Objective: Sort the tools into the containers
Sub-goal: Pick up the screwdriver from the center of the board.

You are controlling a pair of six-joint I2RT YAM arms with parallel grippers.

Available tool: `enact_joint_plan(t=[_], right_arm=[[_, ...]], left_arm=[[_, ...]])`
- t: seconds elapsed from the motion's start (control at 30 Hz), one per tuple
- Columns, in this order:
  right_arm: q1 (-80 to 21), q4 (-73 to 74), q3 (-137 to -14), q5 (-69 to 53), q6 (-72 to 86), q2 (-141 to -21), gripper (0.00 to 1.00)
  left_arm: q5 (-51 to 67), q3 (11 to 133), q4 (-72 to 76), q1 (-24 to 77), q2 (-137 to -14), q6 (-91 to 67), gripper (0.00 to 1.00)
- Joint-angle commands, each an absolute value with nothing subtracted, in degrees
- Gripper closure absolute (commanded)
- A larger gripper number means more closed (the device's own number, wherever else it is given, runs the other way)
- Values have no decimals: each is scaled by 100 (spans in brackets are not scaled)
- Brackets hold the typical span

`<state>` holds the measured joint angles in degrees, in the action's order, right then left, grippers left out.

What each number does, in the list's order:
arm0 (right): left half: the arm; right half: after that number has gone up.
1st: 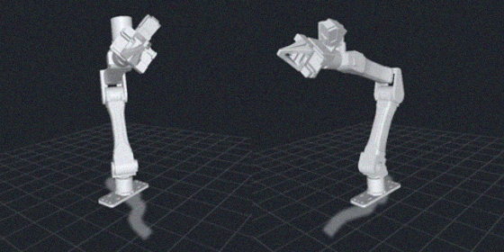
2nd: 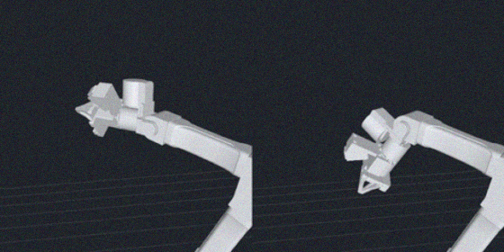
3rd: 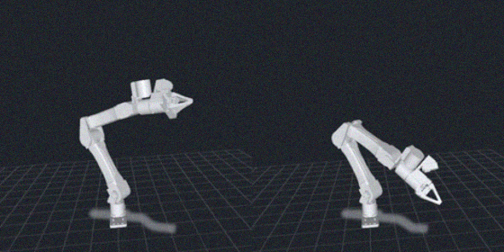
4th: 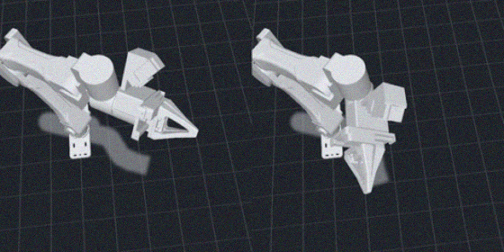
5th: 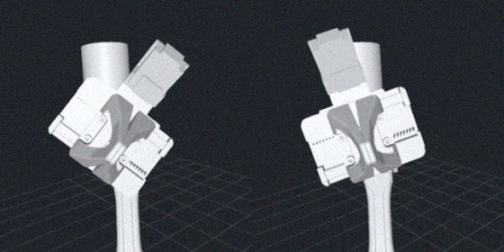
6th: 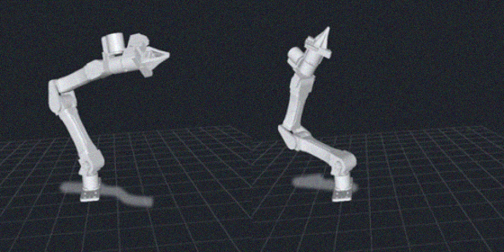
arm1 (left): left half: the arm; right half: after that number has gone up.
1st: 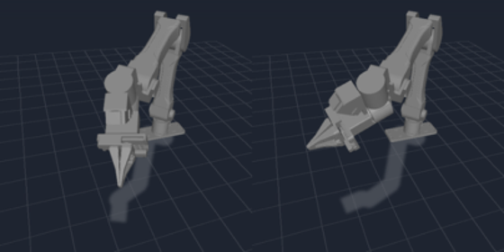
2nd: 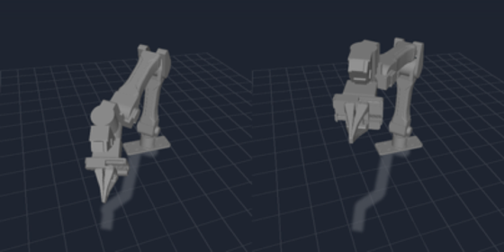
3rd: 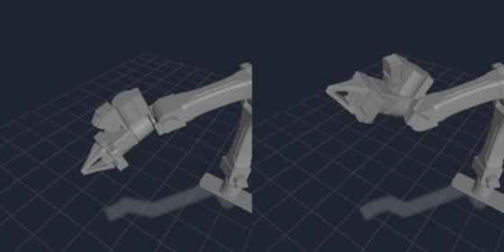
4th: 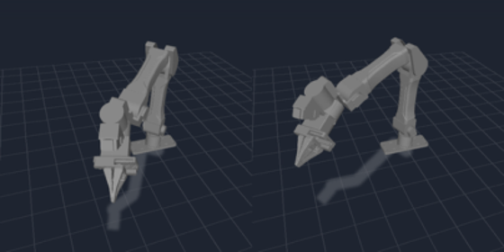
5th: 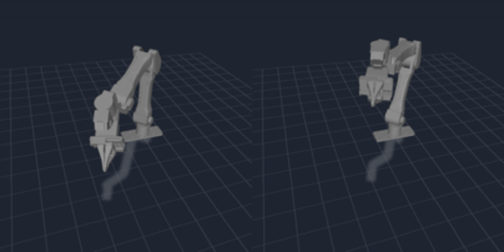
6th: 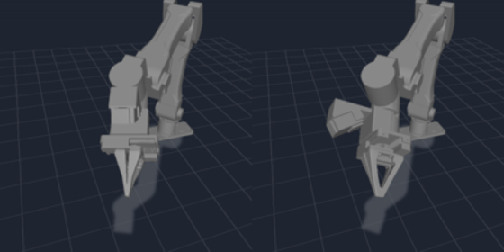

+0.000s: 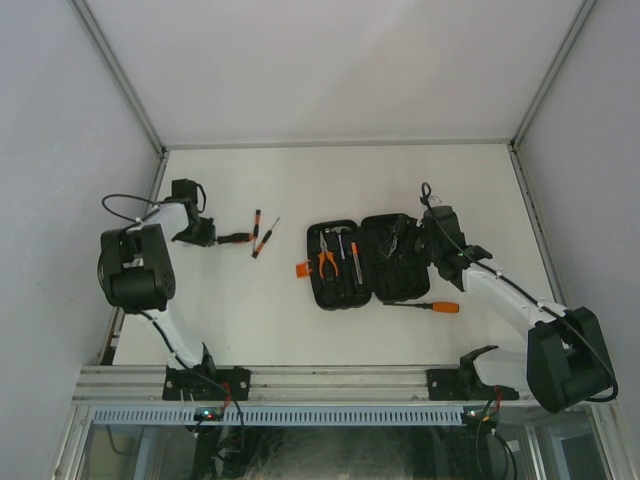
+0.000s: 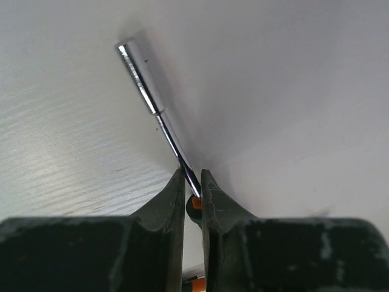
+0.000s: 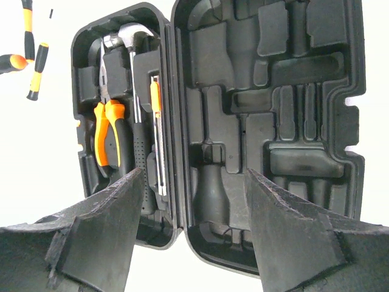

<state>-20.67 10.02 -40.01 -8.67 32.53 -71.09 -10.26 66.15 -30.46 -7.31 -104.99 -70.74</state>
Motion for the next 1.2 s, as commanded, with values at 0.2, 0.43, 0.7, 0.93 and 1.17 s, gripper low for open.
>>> enact_joint_plan(t=[0.2,0.43,0.7,0.93,1.17], right_arm=[[-2111,868,-4111,-834,3402,-7118,35],[-2144,930,-4197,-783,3427,-7104,36],[-2216,936,-4209,-328,3359,-6818,36],[-2244,750,-4160,5,3386,-6504,36],[-2274,559,-4217,-666,3024,-6206,33]], left_arm=[[-1003,6950,-3174,-806,-10784,-6450,95],[-894,7270,-3128,-879,-10715,-5821,100],[-258,7358,-2810,-859,-10258,-4955,100],[215,7016,-2316,-609,-9554,-4367,100],[347,7032,-2060,400,-8938,-3544,100]])
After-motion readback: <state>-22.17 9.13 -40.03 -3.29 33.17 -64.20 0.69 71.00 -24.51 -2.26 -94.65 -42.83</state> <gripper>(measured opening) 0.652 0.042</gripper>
